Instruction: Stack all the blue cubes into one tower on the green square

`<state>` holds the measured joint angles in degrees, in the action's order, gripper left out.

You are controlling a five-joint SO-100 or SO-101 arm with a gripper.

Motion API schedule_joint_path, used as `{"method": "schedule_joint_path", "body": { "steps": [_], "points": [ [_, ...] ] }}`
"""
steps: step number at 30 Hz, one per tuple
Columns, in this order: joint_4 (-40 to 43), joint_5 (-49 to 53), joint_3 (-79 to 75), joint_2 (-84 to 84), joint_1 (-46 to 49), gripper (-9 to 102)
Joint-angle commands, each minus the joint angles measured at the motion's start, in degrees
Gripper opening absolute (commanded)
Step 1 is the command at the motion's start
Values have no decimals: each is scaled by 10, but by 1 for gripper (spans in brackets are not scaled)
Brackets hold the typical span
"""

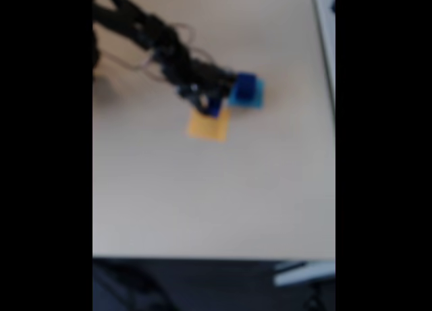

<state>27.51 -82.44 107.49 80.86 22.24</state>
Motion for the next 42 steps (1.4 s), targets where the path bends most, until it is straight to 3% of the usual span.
{"method": "schedule_joint_path", "body": {
  "steps": [1,24,42],
  "points": [
    [-23,1,4,52,4,0],
    [-83,49,52,24,28,0],
    [-105,31,68,18,25,0]
  ]
}}
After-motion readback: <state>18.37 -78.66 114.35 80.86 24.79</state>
